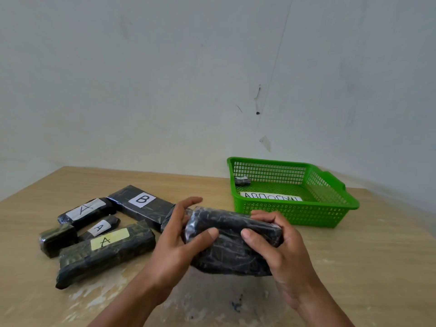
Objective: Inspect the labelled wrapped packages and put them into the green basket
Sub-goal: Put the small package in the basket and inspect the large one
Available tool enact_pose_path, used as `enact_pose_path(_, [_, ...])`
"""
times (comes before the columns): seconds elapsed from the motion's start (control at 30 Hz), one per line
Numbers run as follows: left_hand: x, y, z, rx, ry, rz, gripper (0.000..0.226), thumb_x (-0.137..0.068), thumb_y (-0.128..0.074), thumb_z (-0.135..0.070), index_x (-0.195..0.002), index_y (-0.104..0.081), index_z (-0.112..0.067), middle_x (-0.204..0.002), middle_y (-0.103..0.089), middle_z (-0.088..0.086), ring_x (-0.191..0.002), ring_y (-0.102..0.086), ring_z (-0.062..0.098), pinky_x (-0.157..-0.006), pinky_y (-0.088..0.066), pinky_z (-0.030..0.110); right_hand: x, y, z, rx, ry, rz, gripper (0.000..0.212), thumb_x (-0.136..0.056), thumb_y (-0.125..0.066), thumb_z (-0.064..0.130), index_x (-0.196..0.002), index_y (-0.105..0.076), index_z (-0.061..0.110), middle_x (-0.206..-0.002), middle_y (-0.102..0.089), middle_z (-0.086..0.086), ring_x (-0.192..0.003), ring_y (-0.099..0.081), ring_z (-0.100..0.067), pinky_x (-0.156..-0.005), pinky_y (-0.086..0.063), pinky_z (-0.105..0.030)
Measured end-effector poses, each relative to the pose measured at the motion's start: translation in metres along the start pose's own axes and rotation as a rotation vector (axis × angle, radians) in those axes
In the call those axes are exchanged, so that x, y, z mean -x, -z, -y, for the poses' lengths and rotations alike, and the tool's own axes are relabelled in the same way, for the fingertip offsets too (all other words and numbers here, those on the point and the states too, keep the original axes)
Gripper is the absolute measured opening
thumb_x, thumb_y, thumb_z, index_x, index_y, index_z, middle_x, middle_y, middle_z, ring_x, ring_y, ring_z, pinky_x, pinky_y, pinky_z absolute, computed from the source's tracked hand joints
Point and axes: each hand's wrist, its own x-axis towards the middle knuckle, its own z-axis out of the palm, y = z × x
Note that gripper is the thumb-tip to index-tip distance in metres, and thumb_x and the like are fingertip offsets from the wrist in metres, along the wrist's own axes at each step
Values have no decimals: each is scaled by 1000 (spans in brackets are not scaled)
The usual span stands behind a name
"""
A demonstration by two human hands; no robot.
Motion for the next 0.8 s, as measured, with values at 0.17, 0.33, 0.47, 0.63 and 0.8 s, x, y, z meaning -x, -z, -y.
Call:
enact_pose_path(0.17, [-3,4,4,-33,-95,-92,73,-64,-86,-32,-127,-48,-35,-118,-68,11,-101,-75,24,-75,-62,30,2,-13,-4,-154,-111,-9,55,-63,-93,31,-99,-59,7,-93,-80,-15,-84,-78,-29,-70,-61,-38])
enact_pose_path(0.33, [-3,4,5,-24,-122,-101,47,-62,-81,-39,-104,-65,-25,-99,-75,11,-92,-75,28,-71,-62,32,4,-5,0,-2,-131,167,49,-65,-89,43,-88,-58,13,-106,-72,-24,-95,-70,-29,-81,-53,-39])
enact_pose_path(0.47, [2,-5,7,-24,-84,23,40,-68,-75,-39,-103,-70,-21,-99,-76,18,-93,-74,41,-80,-64,50,6,-6,5,-101,-98,258,57,-75,-84,40,-123,-61,17,-126,-70,-12,-112,-72,-34,-97,-56,-49])
enact_pose_path(0.63, [4,-7,7,-4,-51,91,44,-74,-75,-39,-115,-68,-22,-110,-75,18,-103,-73,40,-93,-59,55,9,-25,2,-124,-35,241,49,-92,-63,16,-140,-57,19,-124,-72,-15,-107,-75,-36,-83,-62,-38])
enact_pose_path(0.8, [4,-9,7,42,-53,73,47,-75,-74,-33,-117,-62,-17,-107,-67,27,-96,-69,41,-93,-55,66,8,-32,5,-120,-20,184,41,-87,-69,21,-126,-62,13,-118,-69,-19,-100,-74,-37,-80,-62,-42])
